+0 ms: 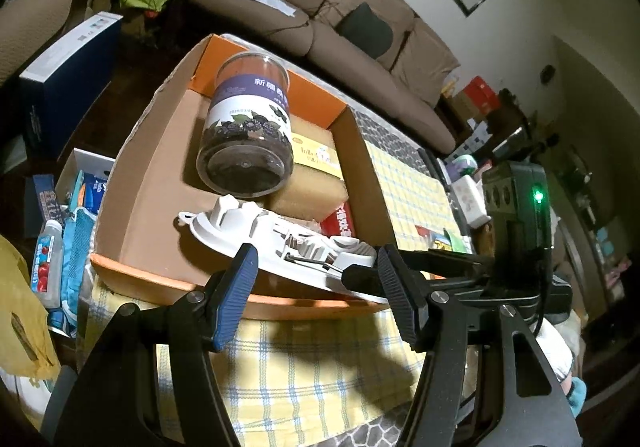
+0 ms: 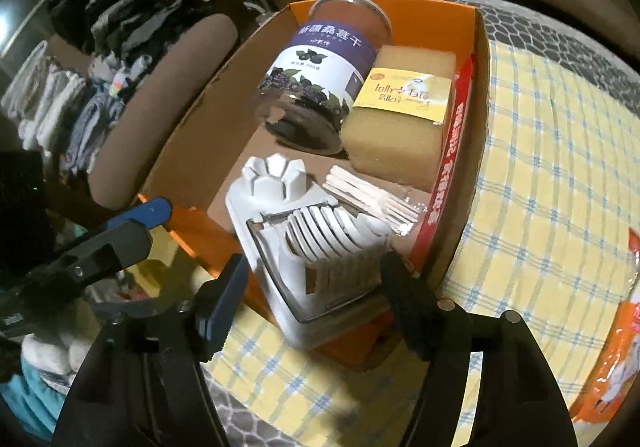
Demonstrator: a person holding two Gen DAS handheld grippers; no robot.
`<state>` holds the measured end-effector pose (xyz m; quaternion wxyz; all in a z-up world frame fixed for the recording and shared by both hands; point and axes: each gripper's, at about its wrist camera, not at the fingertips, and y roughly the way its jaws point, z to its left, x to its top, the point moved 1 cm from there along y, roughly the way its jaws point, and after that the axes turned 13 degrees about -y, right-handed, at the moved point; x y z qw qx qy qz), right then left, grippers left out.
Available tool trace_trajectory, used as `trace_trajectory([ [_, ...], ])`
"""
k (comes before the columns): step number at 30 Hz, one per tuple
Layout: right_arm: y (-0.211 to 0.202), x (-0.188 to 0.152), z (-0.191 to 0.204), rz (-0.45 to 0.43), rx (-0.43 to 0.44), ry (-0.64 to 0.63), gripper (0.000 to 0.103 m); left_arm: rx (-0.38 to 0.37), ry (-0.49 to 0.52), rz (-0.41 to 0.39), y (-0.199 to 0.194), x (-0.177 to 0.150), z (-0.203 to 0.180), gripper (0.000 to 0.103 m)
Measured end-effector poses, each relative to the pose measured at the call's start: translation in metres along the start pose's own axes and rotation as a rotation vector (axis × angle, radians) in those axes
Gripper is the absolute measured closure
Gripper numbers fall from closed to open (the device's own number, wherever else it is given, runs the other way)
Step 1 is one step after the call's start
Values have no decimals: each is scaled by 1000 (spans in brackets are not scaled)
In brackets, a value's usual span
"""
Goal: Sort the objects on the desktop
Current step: 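Lower the egg slicer with skewers into the box beside the jar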
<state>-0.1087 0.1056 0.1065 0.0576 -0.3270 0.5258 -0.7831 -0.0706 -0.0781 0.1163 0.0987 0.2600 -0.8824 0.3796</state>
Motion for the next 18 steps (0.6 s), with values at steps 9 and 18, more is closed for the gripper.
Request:
trace_trajectory([
  [9,14,5,13,-4,-94,-83,37,7,-8,3,12,15,-5,33],
  [18,40,12,18,40,-234,-177,61,15,-79,17,15,15,14,24],
])
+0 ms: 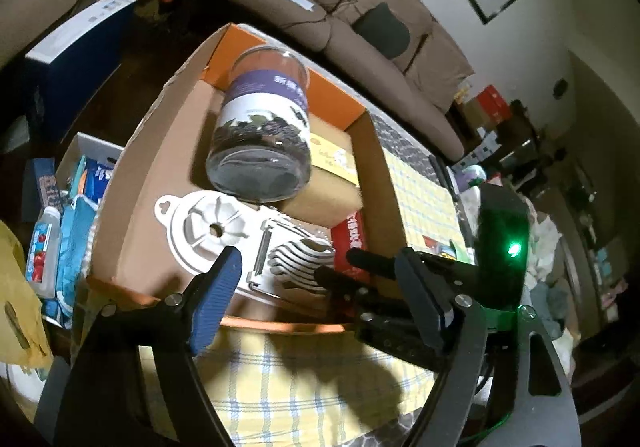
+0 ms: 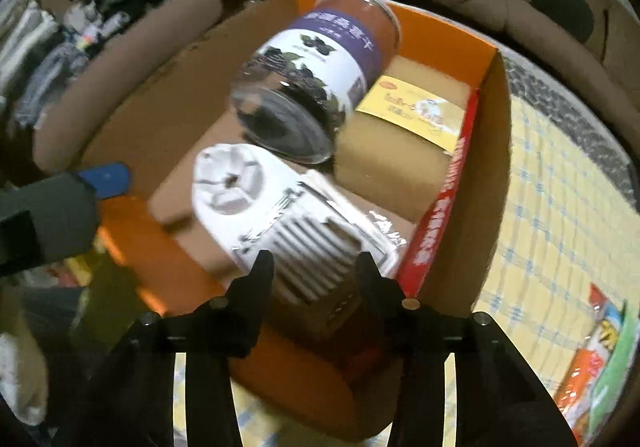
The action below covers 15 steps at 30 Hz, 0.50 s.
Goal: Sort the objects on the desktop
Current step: 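Open both grippers to release the slicer in the box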
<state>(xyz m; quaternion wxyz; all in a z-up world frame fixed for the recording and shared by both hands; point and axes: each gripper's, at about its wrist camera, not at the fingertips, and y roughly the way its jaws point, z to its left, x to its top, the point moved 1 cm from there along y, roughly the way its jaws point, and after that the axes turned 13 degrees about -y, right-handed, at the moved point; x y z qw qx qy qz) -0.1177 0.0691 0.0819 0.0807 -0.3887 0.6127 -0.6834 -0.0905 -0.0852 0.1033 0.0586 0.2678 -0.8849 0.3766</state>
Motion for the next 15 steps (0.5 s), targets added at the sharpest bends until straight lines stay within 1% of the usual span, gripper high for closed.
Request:
trace_trajectory([
  [2,-4,0,-4,-18,36,38,56,6,0,-5,-1,0,2,21],
  [4,-7,-2,-11,-33,44,70,50,11,1,-11,-3,-1,3,18],
  [6,-12,-5,-19,-47,31,96,45,14,2,-17,-4,-1,2,18],
  [8,-17,-5,-22,-69,47,121,44,21,5,-22,-4,0,2,18],
  [11,-29,-5,-27,-111,50,149,34,26,12,-22,-3,-2,1,18],
  [12,-32,-5,-28,-123,50,154,33,27,15,-21,-3,-2,1,17],
  [13,-36,-5,-28,-136,42,157,33,28,18,-20,-2,-2,0,16],
  [14,-38,-5,-29,-146,37,157,32,30,21,-20,-2,-3,0,8],
  [15,-41,-5,-30,-158,33,158,31,30,25,-22,-2,-3,-1,3],
])
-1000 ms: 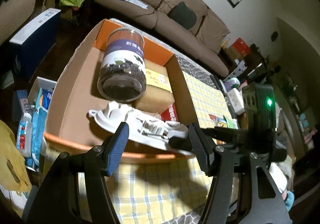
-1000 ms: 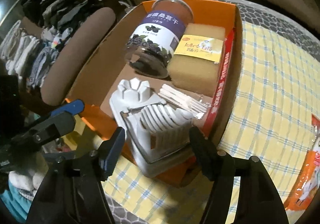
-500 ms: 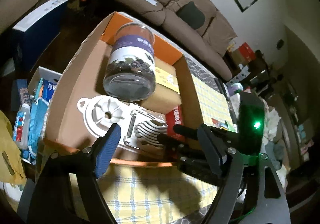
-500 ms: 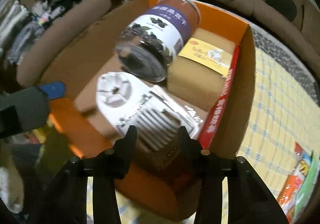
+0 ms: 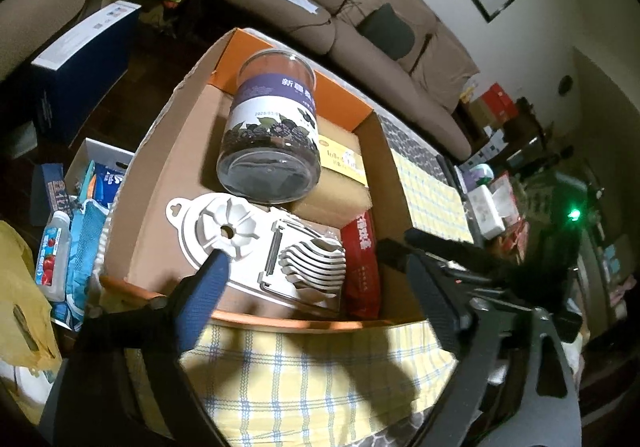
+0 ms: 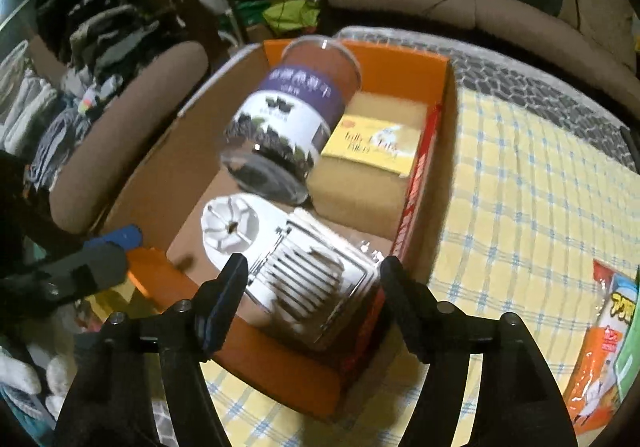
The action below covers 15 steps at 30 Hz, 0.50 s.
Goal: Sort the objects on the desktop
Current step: 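Open both grippers to release the slicer in the box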
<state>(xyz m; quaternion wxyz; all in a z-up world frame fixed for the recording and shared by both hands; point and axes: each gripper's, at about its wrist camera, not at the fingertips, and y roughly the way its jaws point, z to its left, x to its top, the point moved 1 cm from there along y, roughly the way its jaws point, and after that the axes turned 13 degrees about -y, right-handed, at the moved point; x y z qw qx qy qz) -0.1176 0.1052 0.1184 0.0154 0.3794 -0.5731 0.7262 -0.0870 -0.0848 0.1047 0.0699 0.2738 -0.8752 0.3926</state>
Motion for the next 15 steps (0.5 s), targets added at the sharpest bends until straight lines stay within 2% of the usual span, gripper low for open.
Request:
trace_trajectory([
  [1,-4,0,-1,-12,-2,1,29,-3,5,-6,-1,0,-1,0],
  [3,-6,1,-2,-19,-4,4,25,7,17,-8,0,-1,-4,0],
  [6,-7,-2,-3,-23,23,27,25,11,14,-7,1,-1,-5,0],
  [15,-10,-3,4,-24,-7,-23,21,49,44,-39,1,-1,-9,0],
])
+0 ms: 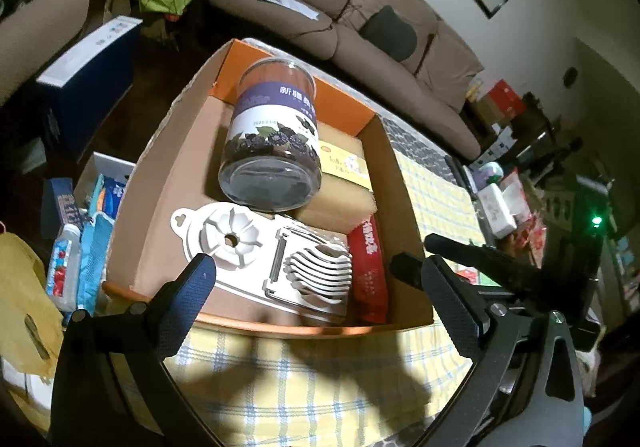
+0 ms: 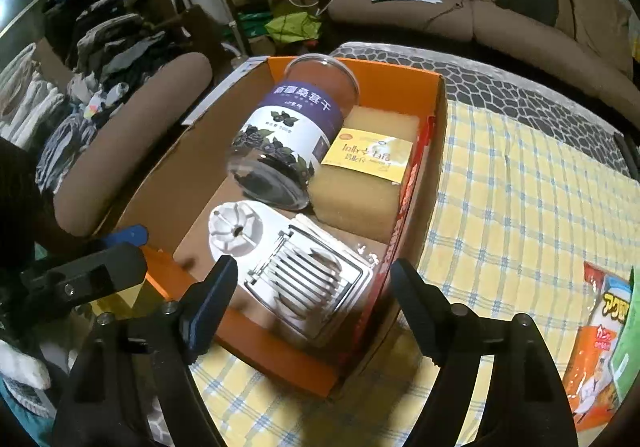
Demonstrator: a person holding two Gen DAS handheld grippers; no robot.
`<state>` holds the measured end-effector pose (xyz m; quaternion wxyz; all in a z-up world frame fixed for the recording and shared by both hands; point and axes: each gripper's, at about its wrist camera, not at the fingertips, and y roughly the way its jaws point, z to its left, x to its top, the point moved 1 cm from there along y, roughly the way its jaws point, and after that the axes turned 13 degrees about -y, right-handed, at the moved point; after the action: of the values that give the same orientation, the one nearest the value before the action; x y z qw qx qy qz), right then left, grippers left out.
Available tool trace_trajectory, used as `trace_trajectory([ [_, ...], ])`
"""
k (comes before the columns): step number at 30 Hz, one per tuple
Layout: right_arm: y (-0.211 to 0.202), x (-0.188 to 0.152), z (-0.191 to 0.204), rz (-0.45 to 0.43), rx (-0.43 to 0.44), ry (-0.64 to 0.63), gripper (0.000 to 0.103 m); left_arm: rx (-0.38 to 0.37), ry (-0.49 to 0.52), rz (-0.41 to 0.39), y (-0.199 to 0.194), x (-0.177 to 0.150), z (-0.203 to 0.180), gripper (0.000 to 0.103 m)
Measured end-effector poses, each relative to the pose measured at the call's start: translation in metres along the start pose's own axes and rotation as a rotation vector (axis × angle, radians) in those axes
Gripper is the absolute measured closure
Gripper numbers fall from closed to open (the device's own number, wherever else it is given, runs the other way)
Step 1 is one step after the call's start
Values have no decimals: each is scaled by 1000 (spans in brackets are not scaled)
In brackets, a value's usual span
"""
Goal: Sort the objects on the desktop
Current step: 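Open both grippers to release the slicer in the box, then withdraw both grippers from the box toward the orange package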
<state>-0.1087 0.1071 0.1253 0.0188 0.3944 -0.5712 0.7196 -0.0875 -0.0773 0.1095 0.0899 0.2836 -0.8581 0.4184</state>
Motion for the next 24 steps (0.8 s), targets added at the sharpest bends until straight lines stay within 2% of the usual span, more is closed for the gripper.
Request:
trace_trajectory([
  [12,-12,-8,-8,-10,-49,-17,18,14,46,-9,6,-4,-14,0],
  [15,-20,-12,-20,-23,-70,4,17,8,71,-2,9,-9,-22,0],
  [20,-37,-28,-52,-32,-114,62,17,-46,112,26,15,-23,-46,0],
  [24,-53,-47,-81,-31,-156,118,17,-57,185,53,23,-42,-72,0],
])
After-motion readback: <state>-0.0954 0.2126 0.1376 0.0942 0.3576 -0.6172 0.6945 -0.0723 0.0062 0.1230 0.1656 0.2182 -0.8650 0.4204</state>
